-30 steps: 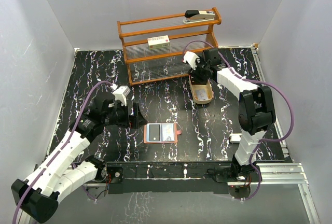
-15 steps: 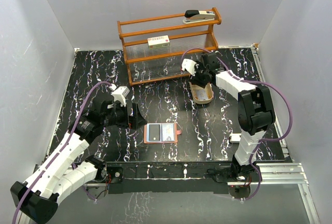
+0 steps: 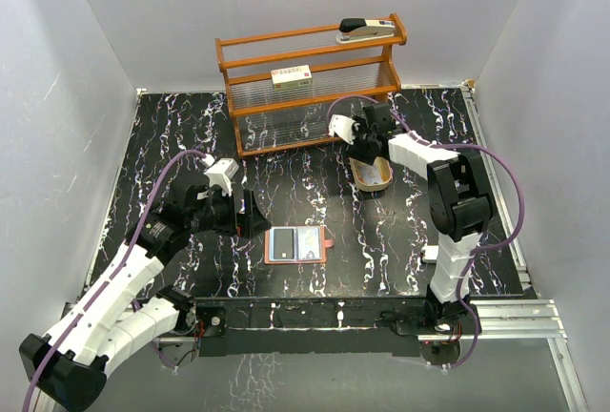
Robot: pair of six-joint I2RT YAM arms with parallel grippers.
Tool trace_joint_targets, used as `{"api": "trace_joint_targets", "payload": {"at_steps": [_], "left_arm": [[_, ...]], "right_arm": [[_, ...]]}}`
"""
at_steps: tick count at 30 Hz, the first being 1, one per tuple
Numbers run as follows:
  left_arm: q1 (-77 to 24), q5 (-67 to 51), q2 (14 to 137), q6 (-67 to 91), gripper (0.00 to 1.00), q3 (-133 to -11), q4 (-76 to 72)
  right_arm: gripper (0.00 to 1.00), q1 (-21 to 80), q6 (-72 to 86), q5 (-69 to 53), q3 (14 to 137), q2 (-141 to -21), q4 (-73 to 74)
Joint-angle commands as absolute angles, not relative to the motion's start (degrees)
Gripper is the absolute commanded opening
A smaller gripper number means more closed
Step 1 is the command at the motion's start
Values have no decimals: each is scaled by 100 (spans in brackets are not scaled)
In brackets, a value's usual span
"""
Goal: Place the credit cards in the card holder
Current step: Pick up the credit card from the storage box.
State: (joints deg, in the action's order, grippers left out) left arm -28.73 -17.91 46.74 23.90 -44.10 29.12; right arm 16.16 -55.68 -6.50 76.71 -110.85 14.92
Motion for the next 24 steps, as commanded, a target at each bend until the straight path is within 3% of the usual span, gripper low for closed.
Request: {"api": "trace_joint_targets", "payload": {"at_steps": [1, 24], "left_arm": [[-2890, -2010, 4544, 2286, 99, -4351, 2830], [-2892, -2030, 4543, 2285, 99, -4344, 2830]], "right_arm": [[59, 1658, -5747, -412, 7715, -11091, 994], [43, 1713, -5879, 113, 7604, -10870, 325]]}}
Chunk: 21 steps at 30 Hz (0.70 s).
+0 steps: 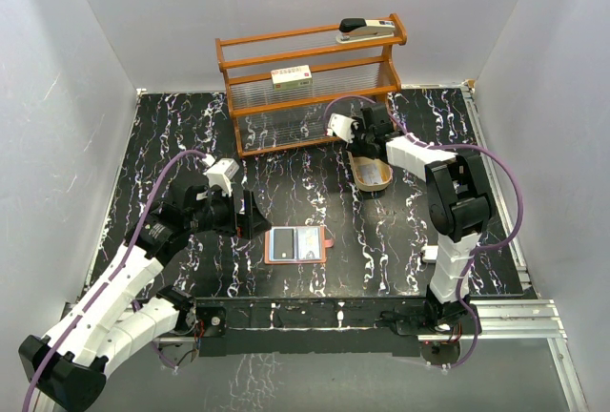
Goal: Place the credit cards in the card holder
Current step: Pick up the credit card from the storage box.
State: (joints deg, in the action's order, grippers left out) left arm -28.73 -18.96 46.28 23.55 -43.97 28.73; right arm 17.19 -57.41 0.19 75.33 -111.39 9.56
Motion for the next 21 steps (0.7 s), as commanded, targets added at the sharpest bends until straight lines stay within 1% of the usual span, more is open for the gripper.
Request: {"api": "trace_joint_targets", "payload": {"at_steps": [1, 10, 14, 21], "left_arm": [[-2887, -2030, 4535, 2285, 99, -4346, 2826], [-2887, -2037, 4548, 2286, 99, -4348, 2817], [-2892, -2039, 4532, 2286, 99, -4344, 2821], [-2892, -2030, 4521, 2294, 99, -4324, 2803]], "right_arm": [[42, 1714, -5868, 82, 7617, -10855, 325], [38, 1713, -5852, 55, 7671, -10784, 389], [34, 1714, -5844, 10, 7822, -10825, 521], [33, 1714, -5853, 50, 7983, -10828, 630]]}}
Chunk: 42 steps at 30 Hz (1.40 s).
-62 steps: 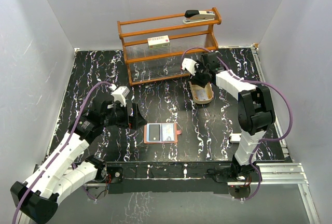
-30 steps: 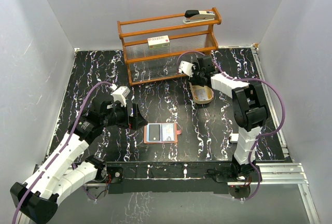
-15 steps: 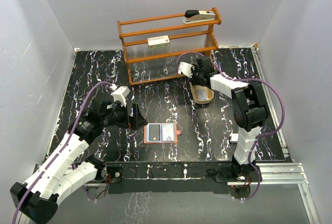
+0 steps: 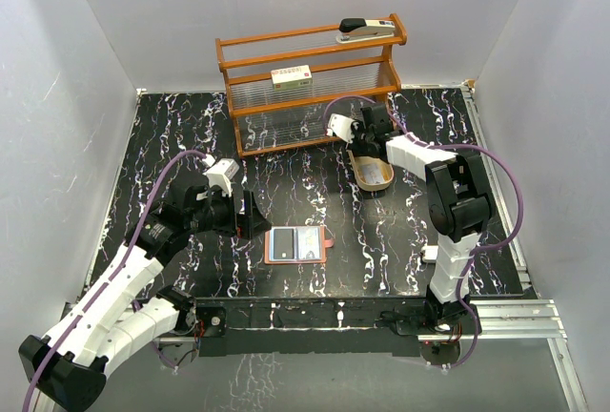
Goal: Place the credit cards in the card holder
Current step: Pick up the credit card from the storage box.
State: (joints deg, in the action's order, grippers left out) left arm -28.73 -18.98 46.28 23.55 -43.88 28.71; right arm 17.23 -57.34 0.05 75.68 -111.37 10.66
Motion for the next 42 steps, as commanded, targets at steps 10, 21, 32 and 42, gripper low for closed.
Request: {"api": "trace_joint_targets", "payload": {"at_steps": [10, 21, 32, 42], "left_arm": [[-2892, -2046, 4551, 2294, 99, -4320, 2803], [-2892, -2080, 4570, 2294, 99, -4307, 2786], [-2891, -1883, 4604, 2324, 99, -4370, 2881], [-2891, -1620, 4508, 2419, 94, -4406, 2940]], "right_arm": [[28, 1714, -5849, -30, 8104, -10811, 794], [3, 1794, -6021, 173, 8139, -10537, 1631], [0, 2101, -5704, 209, 7962, -10013, 2625], [0, 2429, -3243, -714, 7847, -8512, 2722]]}}
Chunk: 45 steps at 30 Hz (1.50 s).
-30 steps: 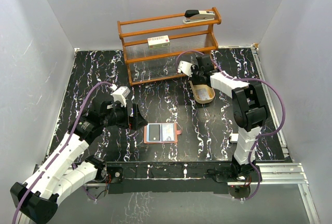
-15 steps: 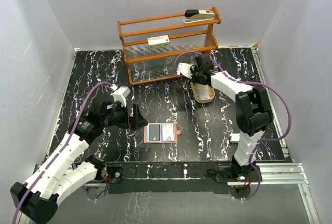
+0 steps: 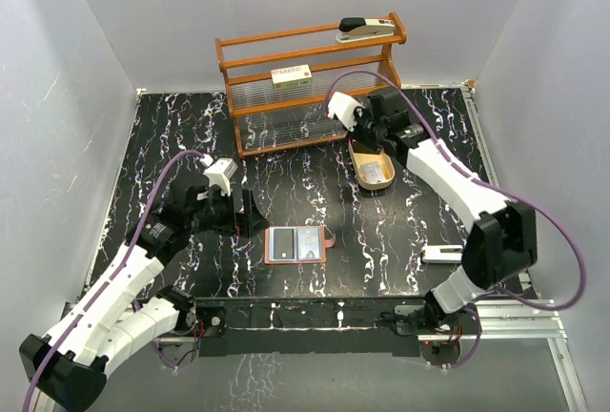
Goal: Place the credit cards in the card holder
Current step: Pick up the credit card from the storage box.
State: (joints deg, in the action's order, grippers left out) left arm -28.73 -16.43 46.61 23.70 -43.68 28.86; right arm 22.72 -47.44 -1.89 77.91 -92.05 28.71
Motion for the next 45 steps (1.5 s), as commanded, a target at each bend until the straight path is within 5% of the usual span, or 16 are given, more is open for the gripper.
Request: {"api": "trace_joint_targets", "payload": {"at_steps": [1, 5, 12, 22, 42, 45], "left_arm": [[-2891, -1686, 4482, 2490, 92, -4401, 2882], [-2892, -2041, 4367, 2902, 82, -4261, 2434], [-2892, -1994, 4565, 3784, 79, -4429, 2358], [-2891, -2899, 4519, 5629, 67, -3850, 222], [-2890, -4138, 4843, 6784, 41, -3561, -1652], [-2892, -4183, 4857, 6799, 30, -3514, -1689]], "right_arm": [[0, 2487, -2900, -768, 7829, -8343, 2729], [0, 2784, -1873, -800, 7524, -7881, 2779], [0, 3292, -53, -1705, 6649, -6896, 2166], [0, 3682, 3519, -3151, 4954, -5847, 138], [0, 4064, 5803, -3597, 3498, -5503, -2369], [0, 4064, 5901, -3618, 3412, -5608, -2477]]}}
